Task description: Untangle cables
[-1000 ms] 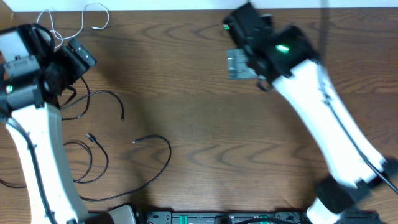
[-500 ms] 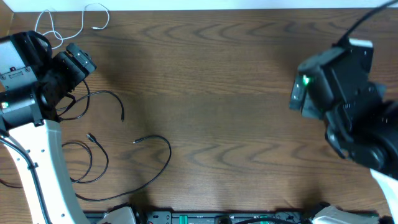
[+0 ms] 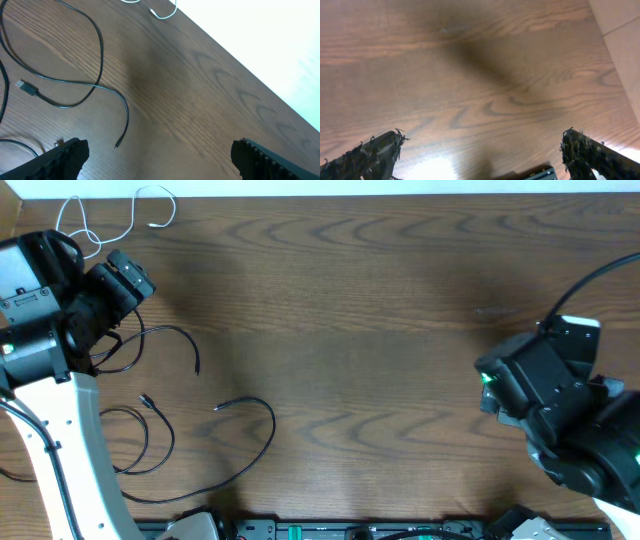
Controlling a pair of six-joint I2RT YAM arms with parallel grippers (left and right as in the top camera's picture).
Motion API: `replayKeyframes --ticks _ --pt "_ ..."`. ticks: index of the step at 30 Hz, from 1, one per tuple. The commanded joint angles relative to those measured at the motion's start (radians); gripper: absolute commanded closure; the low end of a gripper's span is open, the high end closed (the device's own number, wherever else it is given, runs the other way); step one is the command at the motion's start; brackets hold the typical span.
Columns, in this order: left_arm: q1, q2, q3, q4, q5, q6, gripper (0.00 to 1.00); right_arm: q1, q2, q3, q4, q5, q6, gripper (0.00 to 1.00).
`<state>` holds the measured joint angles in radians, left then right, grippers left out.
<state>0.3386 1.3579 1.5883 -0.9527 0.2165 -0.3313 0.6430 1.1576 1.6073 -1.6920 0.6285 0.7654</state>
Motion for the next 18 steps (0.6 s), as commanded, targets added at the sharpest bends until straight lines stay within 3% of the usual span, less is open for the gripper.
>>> replayKeyframes --ticks 1,11,18 --pt "0.002 0.003 0.0 -0.001 0.011 0.02 0.04 0.006 0.006 -0.021 0.003 -0.03 0.023 0.01" --pt "0.002 0.003 0.0 -0.001 0.011 0.02 0.04 0.006 0.019 -0.023 0.005 -0.266 0.023 0.01" --pt "0.002 0.003 0.0 -0.001 0.011 0.02 0.04 0.006 0.019 -0.024 0.004 -0.328 0.023 0.01"
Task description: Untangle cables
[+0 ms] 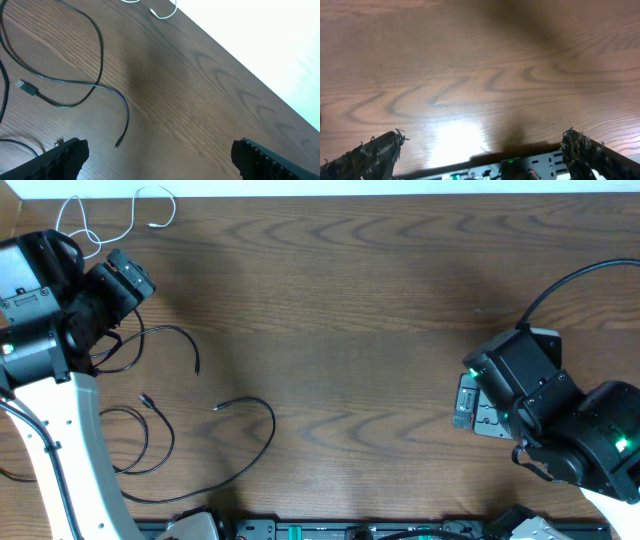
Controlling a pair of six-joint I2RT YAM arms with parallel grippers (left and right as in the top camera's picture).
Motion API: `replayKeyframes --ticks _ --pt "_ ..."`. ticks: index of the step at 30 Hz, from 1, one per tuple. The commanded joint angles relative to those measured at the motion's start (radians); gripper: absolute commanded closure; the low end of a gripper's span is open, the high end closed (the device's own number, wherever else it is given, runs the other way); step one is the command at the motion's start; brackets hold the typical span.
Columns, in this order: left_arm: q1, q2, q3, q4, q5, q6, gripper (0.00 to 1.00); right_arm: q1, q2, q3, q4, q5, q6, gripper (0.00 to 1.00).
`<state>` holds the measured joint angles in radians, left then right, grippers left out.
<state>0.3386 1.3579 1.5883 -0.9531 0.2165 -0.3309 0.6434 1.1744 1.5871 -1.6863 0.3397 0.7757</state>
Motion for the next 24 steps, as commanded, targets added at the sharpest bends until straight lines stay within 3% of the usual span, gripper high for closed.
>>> replayKeyframes --ticks 1,17,24 --pt "0.002 0.003 0.0 -0.001 0.011 0.02 0.04 0.005 0.002 -0.003 -0.002 -0.04 0.013 0.01" --pt "0.002 0.003 0.0 -0.001 0.011 0.02 0.04 -0.003 -0.009 -0.004 -0.012 0.066 0.012 0.01" --pt "0.002 0.003 0.0 -0.001 0.011 0.02 0.04 -0.108 -0.066 -0.013 0.022 0.05 0.009 0.01"
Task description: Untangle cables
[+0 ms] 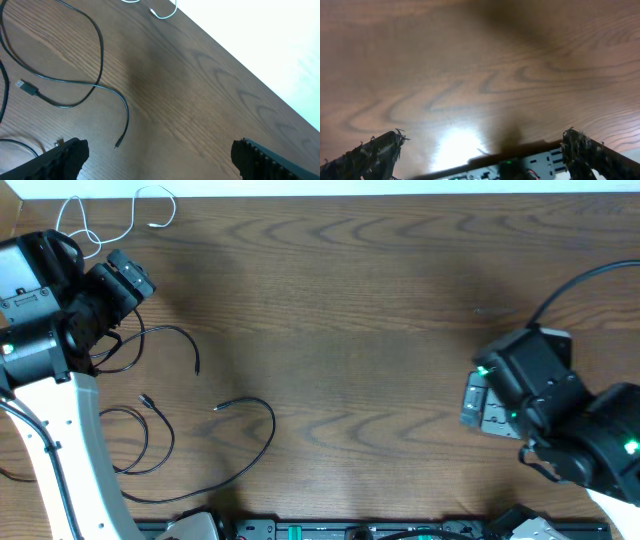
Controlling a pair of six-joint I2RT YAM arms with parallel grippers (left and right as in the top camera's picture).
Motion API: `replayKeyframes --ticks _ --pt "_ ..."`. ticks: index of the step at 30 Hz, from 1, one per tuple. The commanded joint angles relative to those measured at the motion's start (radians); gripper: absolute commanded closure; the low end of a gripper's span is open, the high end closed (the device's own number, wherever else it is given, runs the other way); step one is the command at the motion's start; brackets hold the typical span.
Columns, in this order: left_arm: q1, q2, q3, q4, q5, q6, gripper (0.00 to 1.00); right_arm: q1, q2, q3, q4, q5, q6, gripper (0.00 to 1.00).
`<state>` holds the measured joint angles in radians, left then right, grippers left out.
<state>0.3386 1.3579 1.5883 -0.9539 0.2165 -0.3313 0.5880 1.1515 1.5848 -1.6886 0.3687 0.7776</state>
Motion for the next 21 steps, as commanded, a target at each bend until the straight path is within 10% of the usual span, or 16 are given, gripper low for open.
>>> replayKeyframes --ticks 1,21 --pt "0.002 0.003 0.0 0.0 0.011 0.02 0.04 -0.079 -0.057 -0.019 0.053 0.022 0.005 0.01" --pt "0.002 0.003 0.0 0.0 0.011 0.02 0.04 -0.491 -0.454 -0.671 0.754 -0.248 -0.428 0.01"
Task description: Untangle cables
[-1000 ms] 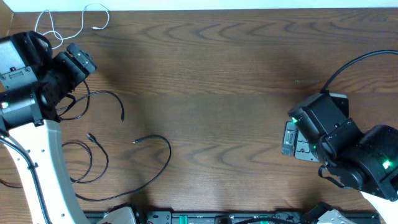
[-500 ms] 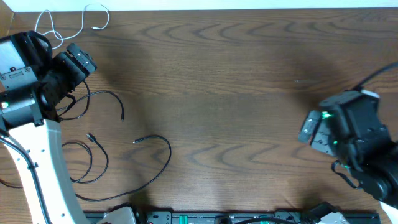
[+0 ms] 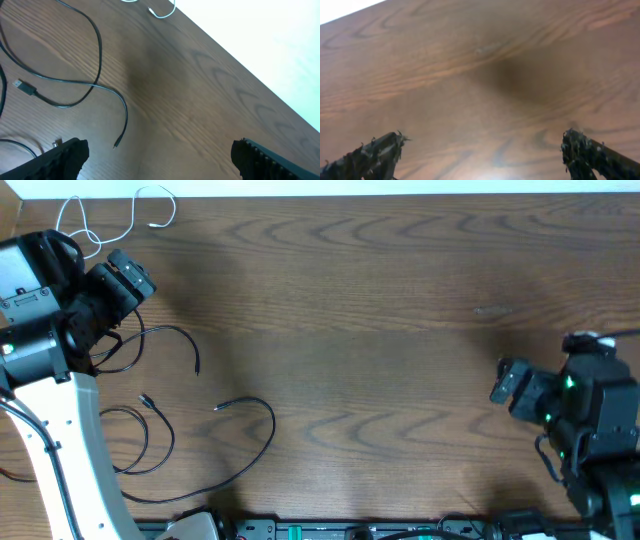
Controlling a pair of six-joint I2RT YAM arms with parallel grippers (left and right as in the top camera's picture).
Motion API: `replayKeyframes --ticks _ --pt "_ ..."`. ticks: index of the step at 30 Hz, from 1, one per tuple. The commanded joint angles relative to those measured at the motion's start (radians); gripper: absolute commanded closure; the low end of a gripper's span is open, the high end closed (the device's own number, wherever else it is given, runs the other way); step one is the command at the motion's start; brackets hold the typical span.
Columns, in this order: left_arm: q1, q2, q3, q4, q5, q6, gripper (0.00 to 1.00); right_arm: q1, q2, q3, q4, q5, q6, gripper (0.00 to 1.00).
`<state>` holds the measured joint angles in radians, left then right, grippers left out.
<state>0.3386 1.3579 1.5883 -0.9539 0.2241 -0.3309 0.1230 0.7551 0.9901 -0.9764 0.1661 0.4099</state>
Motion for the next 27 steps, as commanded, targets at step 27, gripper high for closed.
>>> replayKeyframes --ticks 27 --pt "0.002 0.003 0.0 0.0 0.004 0.02 0.04 -0.095 -0.659 -0.79 0.741 -0.181 -0.256 0.01"
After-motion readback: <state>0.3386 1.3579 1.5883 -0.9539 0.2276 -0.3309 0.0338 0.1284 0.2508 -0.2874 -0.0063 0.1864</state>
